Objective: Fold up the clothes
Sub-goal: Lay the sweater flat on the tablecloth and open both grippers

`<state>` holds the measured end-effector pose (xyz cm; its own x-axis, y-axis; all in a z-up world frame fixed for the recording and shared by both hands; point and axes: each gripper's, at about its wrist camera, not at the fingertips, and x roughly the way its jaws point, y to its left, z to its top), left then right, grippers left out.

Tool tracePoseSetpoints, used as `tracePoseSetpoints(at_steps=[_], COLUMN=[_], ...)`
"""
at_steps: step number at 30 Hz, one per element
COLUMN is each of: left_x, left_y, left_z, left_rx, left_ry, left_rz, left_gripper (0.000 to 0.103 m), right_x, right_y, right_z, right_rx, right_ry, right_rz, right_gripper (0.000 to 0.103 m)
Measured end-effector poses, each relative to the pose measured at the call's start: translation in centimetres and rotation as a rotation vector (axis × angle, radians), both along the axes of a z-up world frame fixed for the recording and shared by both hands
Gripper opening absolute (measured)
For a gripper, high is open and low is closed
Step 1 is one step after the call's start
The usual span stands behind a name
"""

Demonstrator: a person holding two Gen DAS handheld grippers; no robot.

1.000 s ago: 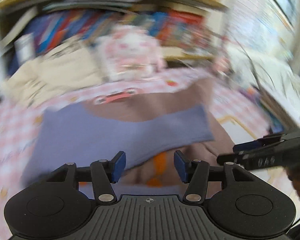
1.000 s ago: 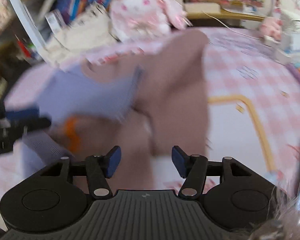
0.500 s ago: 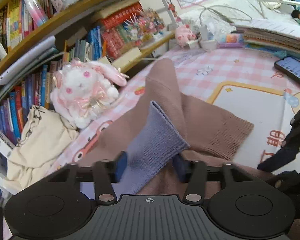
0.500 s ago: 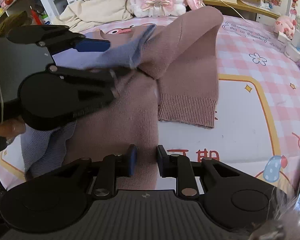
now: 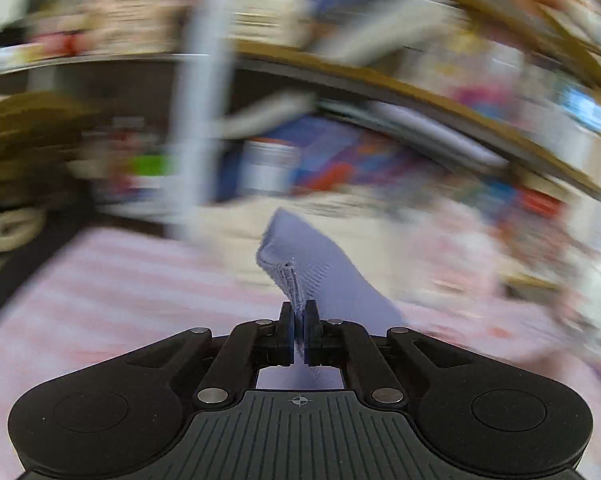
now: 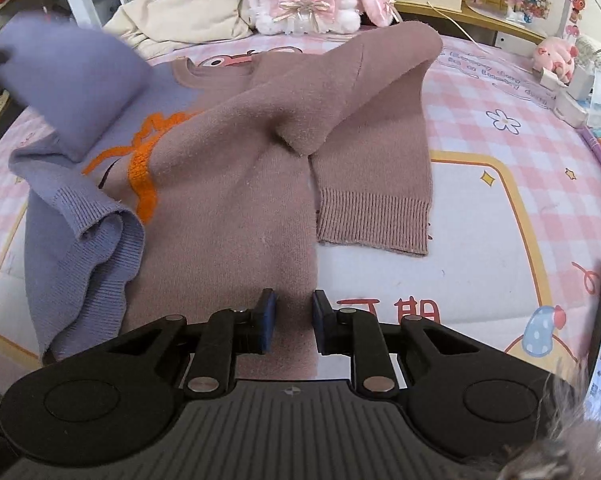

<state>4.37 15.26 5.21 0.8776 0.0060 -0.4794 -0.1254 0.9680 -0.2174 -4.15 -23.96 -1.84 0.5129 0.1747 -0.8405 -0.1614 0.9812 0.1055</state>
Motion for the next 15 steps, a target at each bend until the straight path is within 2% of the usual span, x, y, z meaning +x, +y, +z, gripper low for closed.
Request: tracePoseSetpoints(at_steps=[3, 6, 10, 13, 15], left_x=[-0.2, -0.3, -1.2, -1.9, -2.0], left_y=[5.3, 8.4, 12.8, 15.8, 16.6], left_z=[-1.0, -1.7, -2.7, -3.8, -4.4], left_rx=[0.003, 0.045, 0.053, 0.095, 0.130], left_ry=[0.042, 0.054, 0.085, 0.165, 0.249], left_rz=[0.111, 0.195, 0.353, 0.450, 0.497], left_gripper=[0.004, 0.004, 0.004, 0.012, 0.017], right_x=[0.3, 0.5, 0.5, 0.1, -0.3], right_y=[0.1, 0.3, 0.6, 1.0, 1.3], right_z=[-0.1, -0.1, 0.0, 0.1, 0.1], right_rx=[-0.005, -0.007, 0.017, 0.028, 0.028], right_ry=[0.004, 0.015, 0.046, 0.056, 0.060], right_rz=[-0.024, -0.044, -0.074, -0.083, -0.086], right_gripper=[0.018, 0.016, 0.014, 0.013, 0.013])
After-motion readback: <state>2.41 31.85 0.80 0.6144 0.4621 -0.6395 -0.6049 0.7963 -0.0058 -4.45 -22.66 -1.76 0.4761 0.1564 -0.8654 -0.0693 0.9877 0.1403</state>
